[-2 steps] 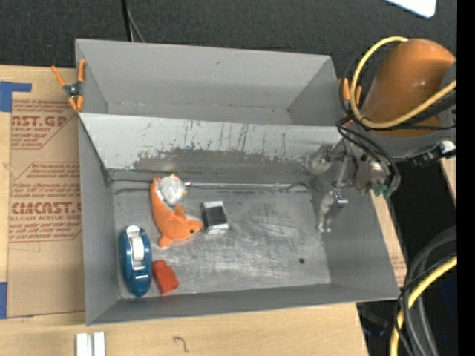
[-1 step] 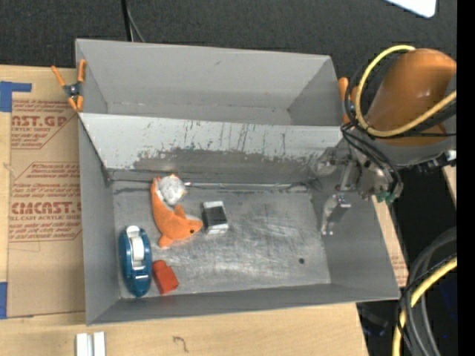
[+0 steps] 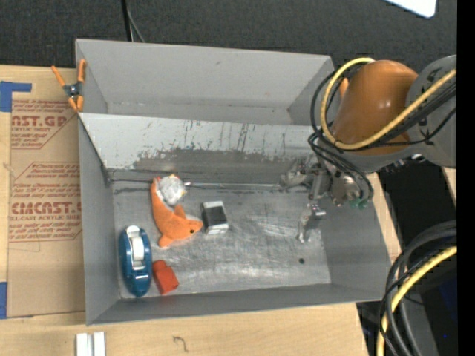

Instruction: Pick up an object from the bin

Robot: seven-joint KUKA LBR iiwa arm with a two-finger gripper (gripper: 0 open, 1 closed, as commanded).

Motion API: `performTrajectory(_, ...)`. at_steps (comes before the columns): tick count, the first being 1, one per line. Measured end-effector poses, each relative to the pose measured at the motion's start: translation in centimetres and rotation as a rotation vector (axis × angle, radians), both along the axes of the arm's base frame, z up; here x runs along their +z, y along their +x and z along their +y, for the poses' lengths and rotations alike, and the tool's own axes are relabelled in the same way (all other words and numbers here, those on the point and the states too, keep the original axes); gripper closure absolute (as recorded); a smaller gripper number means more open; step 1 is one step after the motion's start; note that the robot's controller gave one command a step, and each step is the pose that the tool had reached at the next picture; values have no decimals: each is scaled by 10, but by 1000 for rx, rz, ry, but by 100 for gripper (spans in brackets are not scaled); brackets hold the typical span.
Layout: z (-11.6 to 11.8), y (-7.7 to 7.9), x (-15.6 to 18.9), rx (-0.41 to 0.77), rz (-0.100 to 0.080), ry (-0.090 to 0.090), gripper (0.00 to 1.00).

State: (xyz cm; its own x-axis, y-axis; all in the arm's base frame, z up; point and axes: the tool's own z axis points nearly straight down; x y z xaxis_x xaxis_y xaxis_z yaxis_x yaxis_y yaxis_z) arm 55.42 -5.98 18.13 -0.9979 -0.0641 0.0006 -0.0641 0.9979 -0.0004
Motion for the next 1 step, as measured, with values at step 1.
performTrajectory(1,19,27,-6,-28,-4,2,0)
